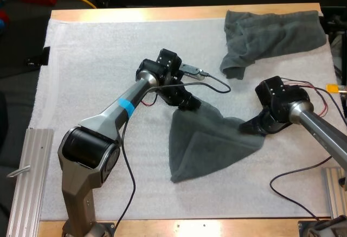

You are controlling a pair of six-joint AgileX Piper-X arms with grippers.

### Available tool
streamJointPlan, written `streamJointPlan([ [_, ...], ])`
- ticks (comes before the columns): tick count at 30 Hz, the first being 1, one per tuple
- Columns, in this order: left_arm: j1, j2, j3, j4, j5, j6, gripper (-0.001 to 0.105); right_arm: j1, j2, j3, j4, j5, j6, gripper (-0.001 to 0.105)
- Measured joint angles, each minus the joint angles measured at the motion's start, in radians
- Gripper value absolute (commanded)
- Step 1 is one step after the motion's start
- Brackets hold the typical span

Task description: Pick towel from pile, fold and stack

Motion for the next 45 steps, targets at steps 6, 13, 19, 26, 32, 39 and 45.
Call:
streamJointPlan([
  [6,-0.002,0.005,-0.018,0.037,0.000,0.000,0.000,0.000,0.000,0.000,0.000,0.000,0.000,0.001],
  [13,0.013,-0.032,-0.111,0.135,-0.009,0.037,0.000,0.000,-0.006,-0.006,-0.008,-0.035,-0.009,0.001],
  [19,0.060,-0.166,-0.151,0.150,-0.009,0.041,0.000,0.000,-0.086,-0.033,-0.063,-0.035,-0.010,0.001],
  [26,0.101,-0.288,-0.150,0.182,-0.009,0.043,0.000,0.000,-0.187,-0.081,-0.114,-0.025,-0.010,0.001],
  [32,0.101,-0.385,-0.150,0.188,-0.009,0.043,0.000,0.000,-0.249,-0.086,-0.158,-0.022,-0.019,0.001],
  [39,0.101,-0.521,-0.150,0.194,-0.028,0.062,0.000,0.000,-0.341,-0.086,-0.227,-0.011,-0.061,0.001],
  [45,0.096,-0.582,-0.150,0.219,-0.058,0.079,0.000,0.002,-0.389,-0.086,-0.234,-0.050,-0.084,0.001],
])
